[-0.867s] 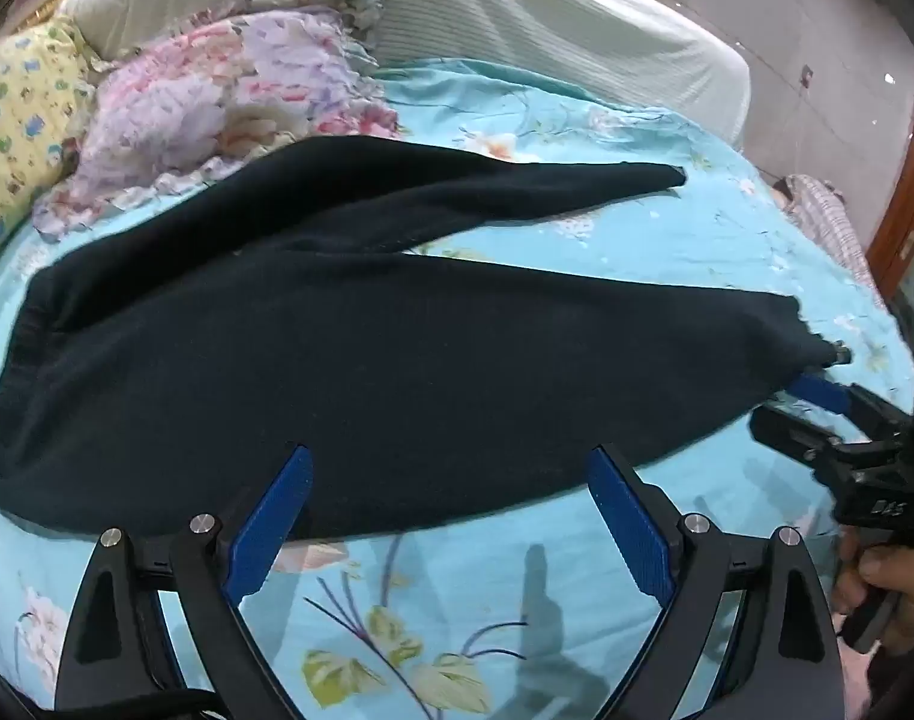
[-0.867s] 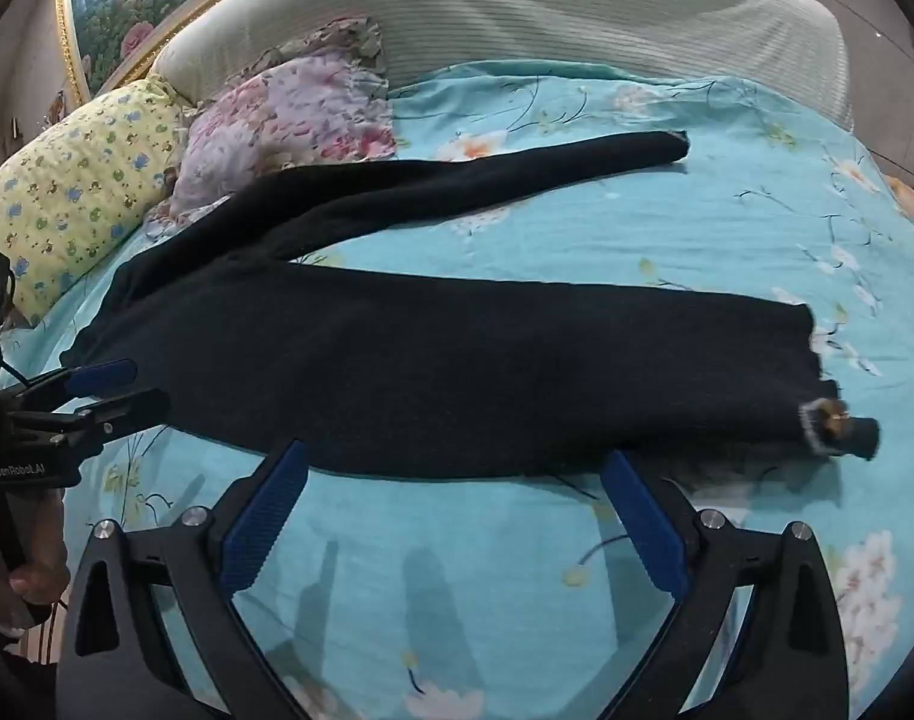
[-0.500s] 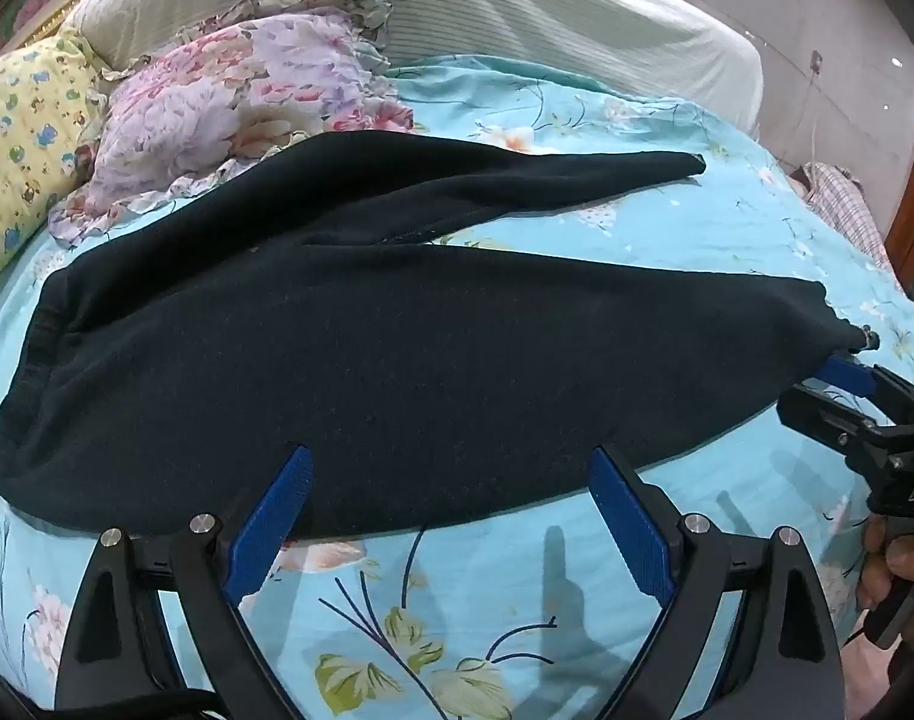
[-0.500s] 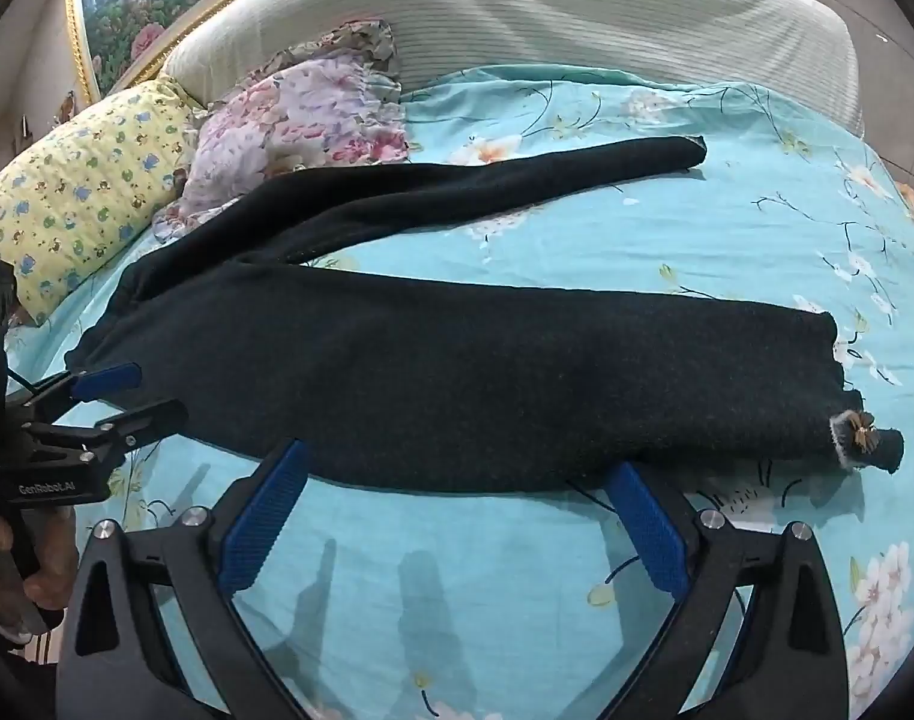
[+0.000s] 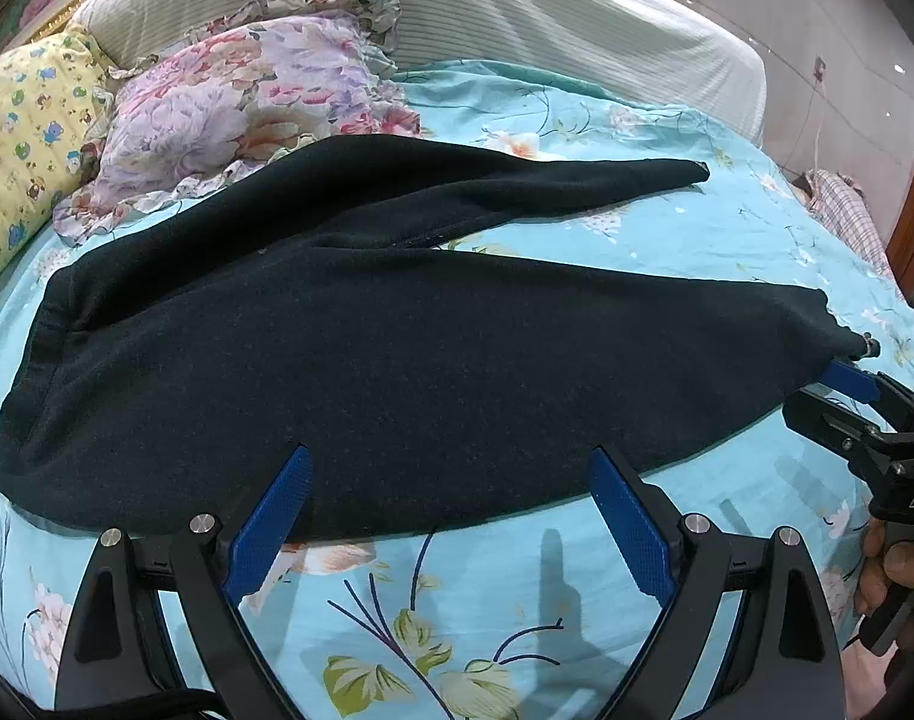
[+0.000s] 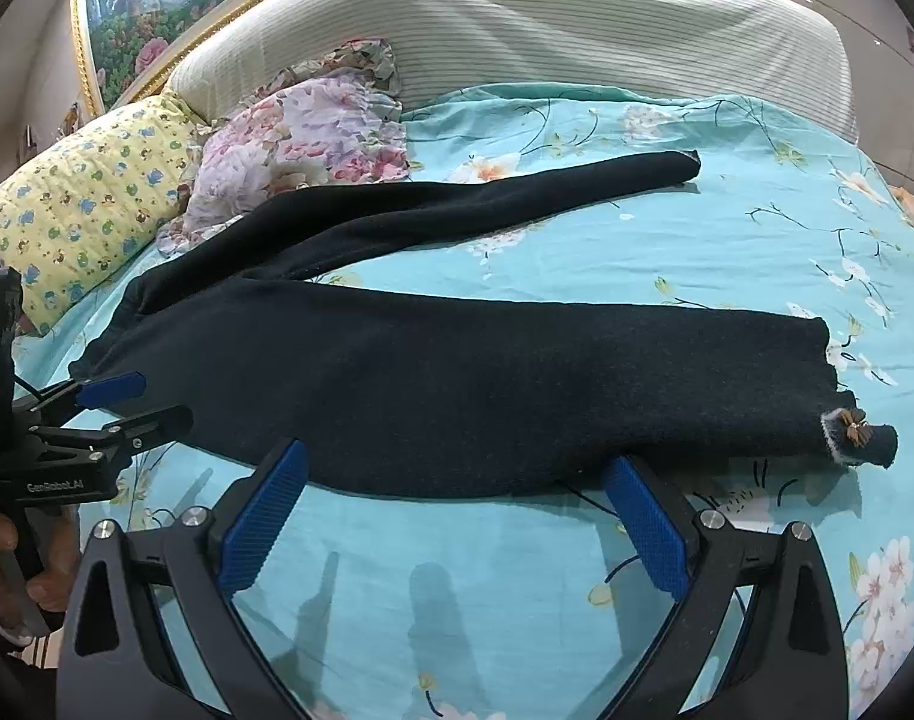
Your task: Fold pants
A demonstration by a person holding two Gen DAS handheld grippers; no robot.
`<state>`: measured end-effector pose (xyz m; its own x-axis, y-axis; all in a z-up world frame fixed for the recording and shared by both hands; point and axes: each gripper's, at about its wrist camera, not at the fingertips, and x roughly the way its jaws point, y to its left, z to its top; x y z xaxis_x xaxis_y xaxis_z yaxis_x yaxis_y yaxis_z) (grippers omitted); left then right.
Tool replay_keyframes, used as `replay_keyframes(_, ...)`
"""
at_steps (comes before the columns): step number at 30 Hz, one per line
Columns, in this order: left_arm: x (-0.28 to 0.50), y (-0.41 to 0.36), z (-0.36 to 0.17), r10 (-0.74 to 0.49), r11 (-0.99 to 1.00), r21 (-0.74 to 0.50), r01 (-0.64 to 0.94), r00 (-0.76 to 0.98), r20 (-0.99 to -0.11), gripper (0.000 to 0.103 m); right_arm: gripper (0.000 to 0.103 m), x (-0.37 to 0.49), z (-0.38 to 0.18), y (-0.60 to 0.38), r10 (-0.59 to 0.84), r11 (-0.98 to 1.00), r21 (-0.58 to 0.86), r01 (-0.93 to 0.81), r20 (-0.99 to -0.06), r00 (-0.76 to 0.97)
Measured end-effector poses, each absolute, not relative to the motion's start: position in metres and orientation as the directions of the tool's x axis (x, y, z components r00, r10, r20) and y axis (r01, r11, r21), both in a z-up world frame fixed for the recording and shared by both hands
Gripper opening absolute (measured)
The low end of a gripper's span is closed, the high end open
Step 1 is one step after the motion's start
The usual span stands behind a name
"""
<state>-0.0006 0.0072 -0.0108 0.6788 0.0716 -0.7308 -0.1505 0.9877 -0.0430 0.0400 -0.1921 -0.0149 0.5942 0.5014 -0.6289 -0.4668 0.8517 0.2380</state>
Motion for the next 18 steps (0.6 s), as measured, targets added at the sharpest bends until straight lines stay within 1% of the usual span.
replay_keyframes(4,-0.001,0.007,-0.010,0.076,0.988,-0.035,-0.148,0.683,-0.726,0.094,0.098,0.041,-0.015,-0.192,0.479,0.859,0.209,-0.468,-0.649,0.591)
replay_keyframes(18,0.004,0.008,-0.012,0.053,0.988,-0.061,-0.144,0.676,-0.735,0.094,0.098,0.046,-0.016,-0.194,0.470,0.861,0.198,-0.468,-0.662,0.584)
